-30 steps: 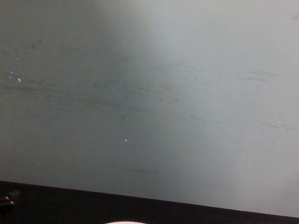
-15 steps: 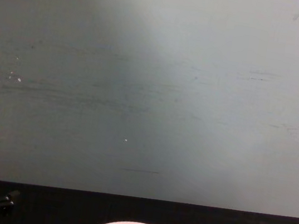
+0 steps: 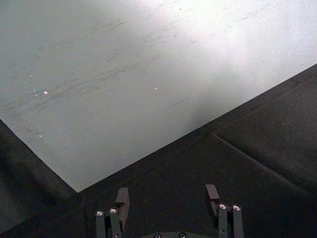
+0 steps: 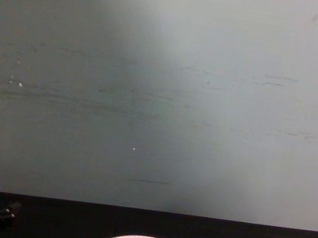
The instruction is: Pick up the cup and pour the mung beans from the cup into the bowl.
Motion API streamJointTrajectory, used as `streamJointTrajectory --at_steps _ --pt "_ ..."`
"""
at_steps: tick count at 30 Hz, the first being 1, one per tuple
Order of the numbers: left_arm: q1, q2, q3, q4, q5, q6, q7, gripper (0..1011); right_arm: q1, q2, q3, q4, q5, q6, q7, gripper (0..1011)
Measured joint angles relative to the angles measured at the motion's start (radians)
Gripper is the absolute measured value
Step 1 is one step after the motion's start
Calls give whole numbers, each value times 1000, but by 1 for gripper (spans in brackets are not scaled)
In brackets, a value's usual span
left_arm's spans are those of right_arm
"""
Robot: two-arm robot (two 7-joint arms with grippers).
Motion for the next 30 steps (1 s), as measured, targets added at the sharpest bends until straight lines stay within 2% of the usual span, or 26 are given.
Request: streamJointTrajectory --at_steps 2,10,14,22,30 --pt "0 0 0 0 0 0 0 1000 0 0 0 -1 0 0 0 732" --pt "0 0 0 0 0 0 0 1000 -1 1 1 -2 -1 0 0 951" --pt "0 0 0 0 0 0 0 1000 -1 1 1 -2 -1 0 0 1003" --pt "0 0 0 0 0 0 0 1000 -3 2 2 -5 -2 0 -2 1002" --pt "0 0 0 0 0 0 0 1000 -60 21 46 -99 5 -33 -47 1003"
